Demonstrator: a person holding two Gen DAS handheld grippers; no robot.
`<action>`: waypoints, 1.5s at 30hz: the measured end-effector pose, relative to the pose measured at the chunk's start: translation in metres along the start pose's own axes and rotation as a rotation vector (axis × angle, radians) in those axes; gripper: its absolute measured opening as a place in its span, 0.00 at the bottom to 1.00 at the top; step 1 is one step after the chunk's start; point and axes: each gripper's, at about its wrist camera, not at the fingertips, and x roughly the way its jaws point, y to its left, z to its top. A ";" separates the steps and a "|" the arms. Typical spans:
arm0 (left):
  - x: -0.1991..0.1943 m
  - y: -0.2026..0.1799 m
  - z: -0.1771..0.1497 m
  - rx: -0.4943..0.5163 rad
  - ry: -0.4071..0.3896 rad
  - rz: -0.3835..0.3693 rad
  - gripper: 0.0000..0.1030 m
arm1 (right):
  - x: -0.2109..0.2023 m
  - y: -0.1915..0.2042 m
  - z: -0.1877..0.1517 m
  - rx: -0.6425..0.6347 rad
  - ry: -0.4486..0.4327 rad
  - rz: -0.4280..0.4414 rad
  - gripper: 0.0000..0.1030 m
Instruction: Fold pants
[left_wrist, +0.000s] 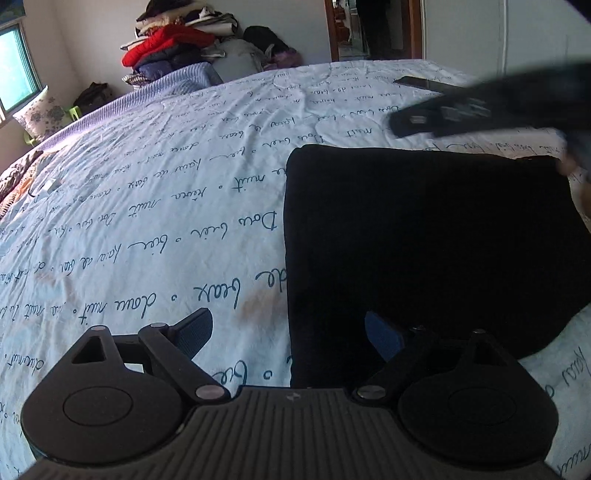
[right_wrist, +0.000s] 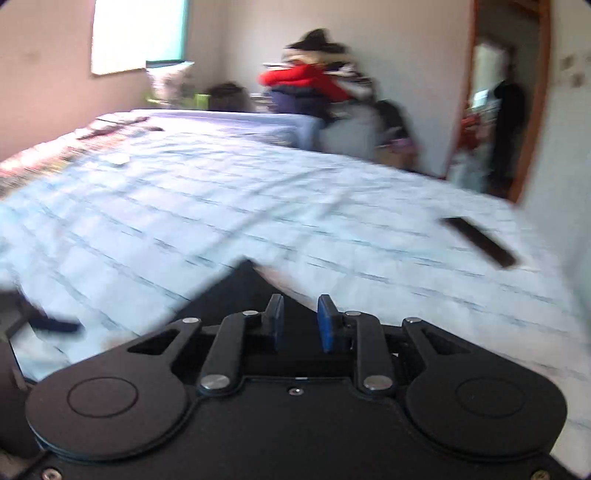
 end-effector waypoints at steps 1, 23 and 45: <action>-0.003 -0.001 -0.003 0.020 -0.009 0.003 0.90 | 0.020 0.005 0.006 -0.006 0.033 0.056 0.22; -0.007 -0.019 0.009 0.006 0.038 0.003 0.90 | -0.043 -0.038 -0.092 0.051 0.107 -0.336 0.37; -0.040 -0.030 0.001 -0.044 0.039 0.002 0.90 | -0.153 0.037 -0.129 0.190 -0.067 -0.352 0.82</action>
